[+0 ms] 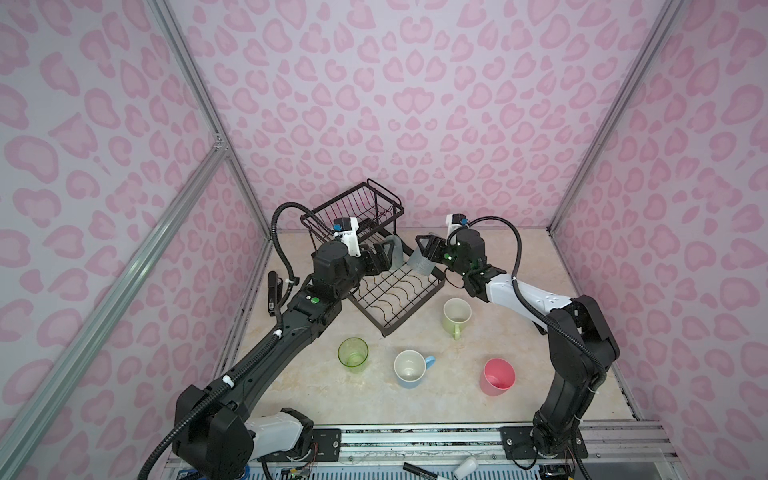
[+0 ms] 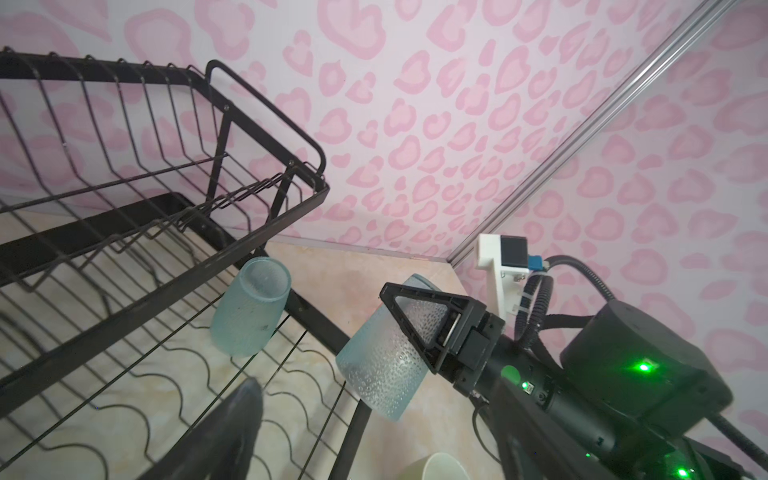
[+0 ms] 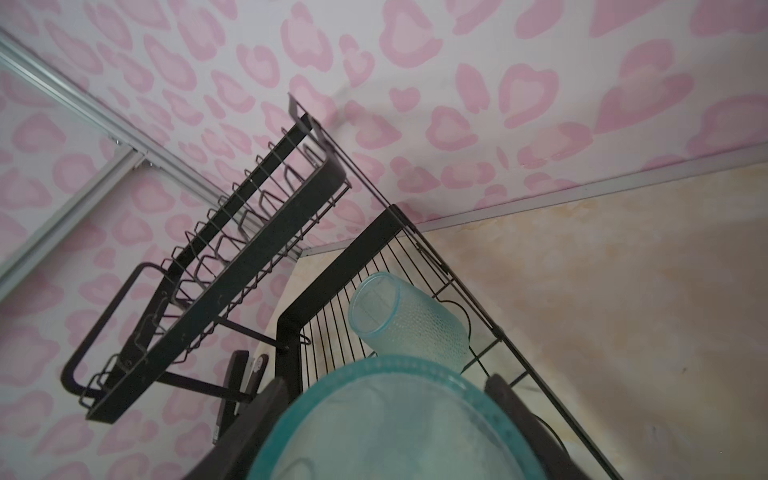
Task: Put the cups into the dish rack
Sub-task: 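Open the left gripper and withdraw it while the right gripper holds the cup, then lower the teal cup into the lower tier beside the first cup with the right gripper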
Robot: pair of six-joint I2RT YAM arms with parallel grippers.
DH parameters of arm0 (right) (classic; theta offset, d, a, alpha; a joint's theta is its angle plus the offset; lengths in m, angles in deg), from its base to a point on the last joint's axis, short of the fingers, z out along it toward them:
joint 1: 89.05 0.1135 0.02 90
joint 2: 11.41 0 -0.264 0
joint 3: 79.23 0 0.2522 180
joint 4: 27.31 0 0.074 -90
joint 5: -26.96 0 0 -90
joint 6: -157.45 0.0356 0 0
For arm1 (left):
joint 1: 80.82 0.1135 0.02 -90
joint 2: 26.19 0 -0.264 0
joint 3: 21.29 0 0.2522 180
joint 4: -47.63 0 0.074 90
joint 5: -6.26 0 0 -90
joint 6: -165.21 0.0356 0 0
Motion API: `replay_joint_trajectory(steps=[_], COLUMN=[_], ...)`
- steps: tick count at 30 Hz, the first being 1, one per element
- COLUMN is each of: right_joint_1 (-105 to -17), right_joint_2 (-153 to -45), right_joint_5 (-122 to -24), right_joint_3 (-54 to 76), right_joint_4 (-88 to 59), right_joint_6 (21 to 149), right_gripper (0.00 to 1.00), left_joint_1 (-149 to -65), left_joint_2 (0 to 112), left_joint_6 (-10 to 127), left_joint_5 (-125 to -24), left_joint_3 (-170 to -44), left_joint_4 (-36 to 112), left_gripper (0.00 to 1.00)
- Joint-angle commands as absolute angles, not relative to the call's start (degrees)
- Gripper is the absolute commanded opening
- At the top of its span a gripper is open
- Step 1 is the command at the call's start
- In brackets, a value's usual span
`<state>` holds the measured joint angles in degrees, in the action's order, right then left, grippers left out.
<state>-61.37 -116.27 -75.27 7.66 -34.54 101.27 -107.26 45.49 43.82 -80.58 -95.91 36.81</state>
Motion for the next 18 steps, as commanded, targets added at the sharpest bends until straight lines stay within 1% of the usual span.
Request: replay_joint_trajectory(steps=[1, 5, 10, 18], right_joint_1=[-60.54, -60.28, -59.86, -59.93], right_joint_2=[-118.33, -120.47, -123.43, -128.65], right_joint_5=[-74.26, -75.55, -76.68, -79.42], right_joint_3=[9.37, 9.73, 9.18, 10.79], right_joint_4=[-33.57, -34.71, -38.78, -43.04], right_joint_6=[87.16, 79.44, 69.09, 63.91], right_gripper=[0.58, 0.58, 0.59, 0.60], left_joint_1=[-105.18, -103.05, -100.91, -99.72], left_joint_2=[42.62, 38.55, 34.45, 30.79], left_joint_6=[44.47, 44.95, 47.32, 50.50], left_joint_5=[-80.54, -80.41, -80.59, -82.56], left_joint_3=[-94.62, -92.34, -93.16, -94.58], left_joint_4=[27.56, 23.31, 18.90, 15.04], left_gripper=[0.88, 0.88, 0.88, 0.88])
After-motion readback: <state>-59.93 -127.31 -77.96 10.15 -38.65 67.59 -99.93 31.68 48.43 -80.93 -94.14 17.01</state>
